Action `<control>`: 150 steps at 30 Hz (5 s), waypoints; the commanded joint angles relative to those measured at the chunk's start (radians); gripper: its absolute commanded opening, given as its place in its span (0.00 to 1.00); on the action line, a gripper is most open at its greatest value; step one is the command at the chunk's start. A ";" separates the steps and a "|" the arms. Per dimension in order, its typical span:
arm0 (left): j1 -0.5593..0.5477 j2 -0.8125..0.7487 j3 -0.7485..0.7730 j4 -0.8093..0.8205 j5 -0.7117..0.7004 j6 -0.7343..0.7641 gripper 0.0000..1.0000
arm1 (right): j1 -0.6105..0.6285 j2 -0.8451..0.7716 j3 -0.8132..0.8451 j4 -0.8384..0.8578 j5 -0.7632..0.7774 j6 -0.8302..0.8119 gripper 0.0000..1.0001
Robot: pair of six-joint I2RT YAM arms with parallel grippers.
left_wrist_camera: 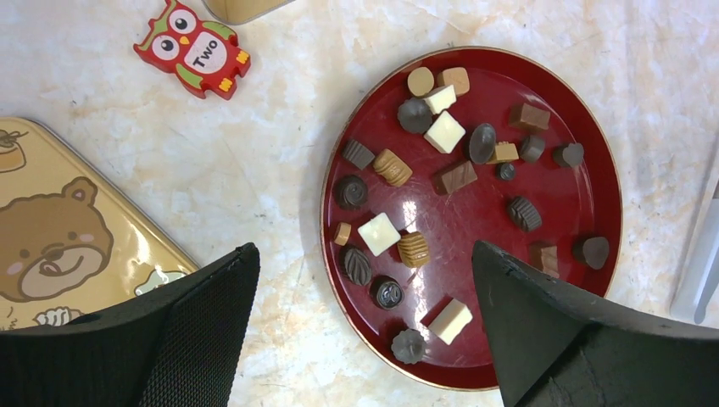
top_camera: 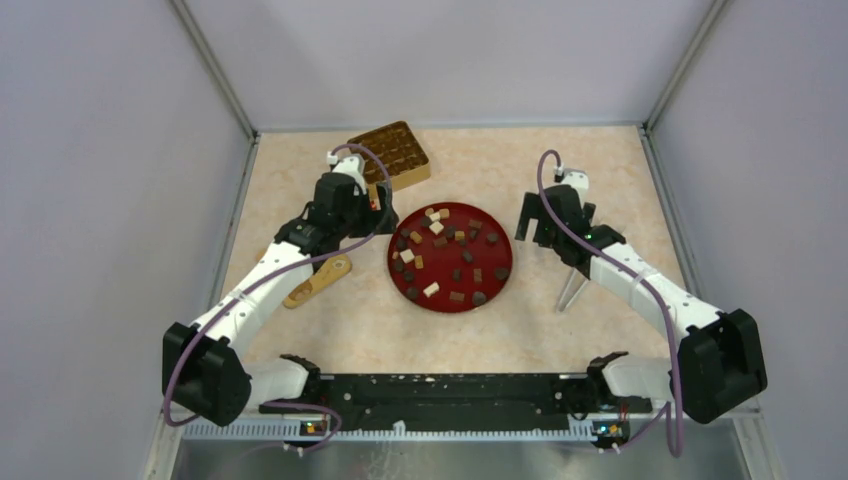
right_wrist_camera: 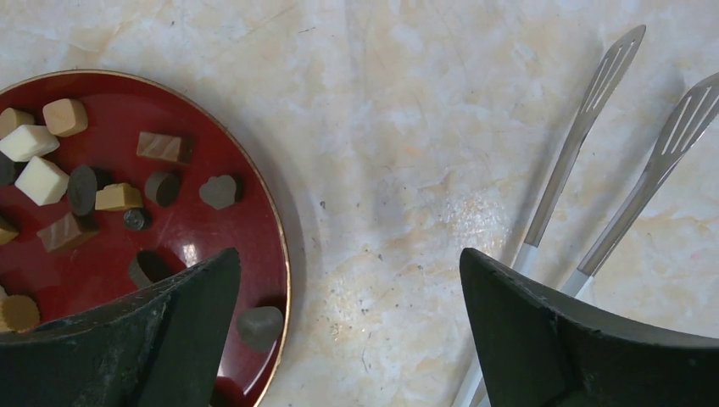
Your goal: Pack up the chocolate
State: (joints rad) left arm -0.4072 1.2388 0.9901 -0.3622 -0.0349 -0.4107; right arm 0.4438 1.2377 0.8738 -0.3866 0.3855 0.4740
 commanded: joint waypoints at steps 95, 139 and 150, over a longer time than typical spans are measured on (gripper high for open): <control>0.004 0.063 -0.014 0.012 0.044 -0.011 0.99 | -0.117 0.389 -0.004 0.192 0.015 0.151 0.74; 0.004 0.019 -0.022 -0.009 -0.005 -0.002 0.99 | -0.148 0.519 0.179 0.239 -0.207 -0.191 0.77; 0.004 0.029 -0.020 -0.009 0.007 -0.009 0.99 | -0.124 0.562 0.195 0.248 -0.139 -0.169 0.64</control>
State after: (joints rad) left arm -0.4072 1.2869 0.9611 -0.3771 -0.0238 -0.4202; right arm 0.3031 1.7752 1.0286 -0.1635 0.1955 0.2932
